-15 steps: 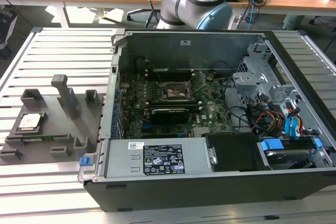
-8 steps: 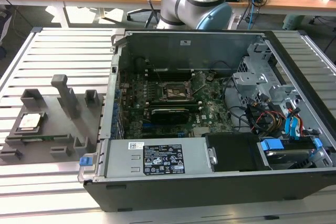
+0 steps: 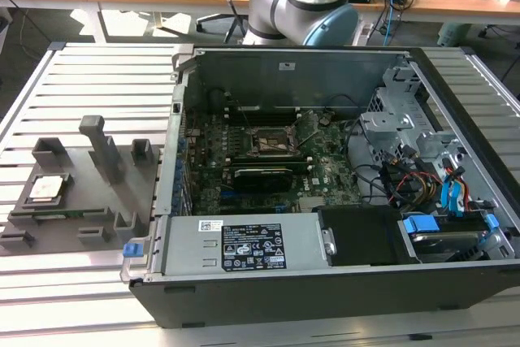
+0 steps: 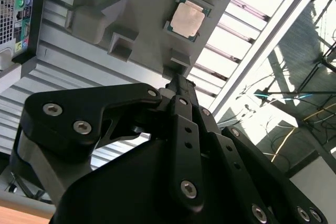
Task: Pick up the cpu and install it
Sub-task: 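Reach for the cpu, then pick up the cpu and move it towards the insertion slot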
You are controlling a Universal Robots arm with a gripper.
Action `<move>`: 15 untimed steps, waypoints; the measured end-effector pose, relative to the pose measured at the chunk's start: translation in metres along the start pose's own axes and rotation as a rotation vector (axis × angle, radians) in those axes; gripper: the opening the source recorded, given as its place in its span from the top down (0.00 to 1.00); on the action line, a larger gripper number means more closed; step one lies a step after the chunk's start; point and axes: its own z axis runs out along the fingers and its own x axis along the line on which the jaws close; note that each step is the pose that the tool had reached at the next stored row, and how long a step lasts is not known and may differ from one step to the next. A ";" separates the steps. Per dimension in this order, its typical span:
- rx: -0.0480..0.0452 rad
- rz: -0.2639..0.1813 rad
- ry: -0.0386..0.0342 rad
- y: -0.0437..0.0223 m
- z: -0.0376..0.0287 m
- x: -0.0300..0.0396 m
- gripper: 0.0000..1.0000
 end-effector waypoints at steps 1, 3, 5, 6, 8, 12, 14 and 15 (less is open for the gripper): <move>0.0000 0.000 0.0000 -0.0001 0.0000 0.0017 0.89; 0.0000 0.000 0.0000 -0.0004 0.0000 0.0058 0.89; 0.0000 0.000 0.0000 -0.0006 -0.0001 0.0083 0.89; 0.0000 0.000 0.0000 -0.0007 -0.0001 0.0089 0.89; 0.0000 0.000 0.0000 -0.0007 -0.0001 0.0089 0.89; 0.0000 0.000 0.0000 -0.0007 -0.0001 0.0097 0.89; -0.0001 0.000 0.0000 -0.0007 -0.0001 0.0098 0.89; 0.0000 0.000 0.0000 -0.0008 -0.0001 0.0099 0.89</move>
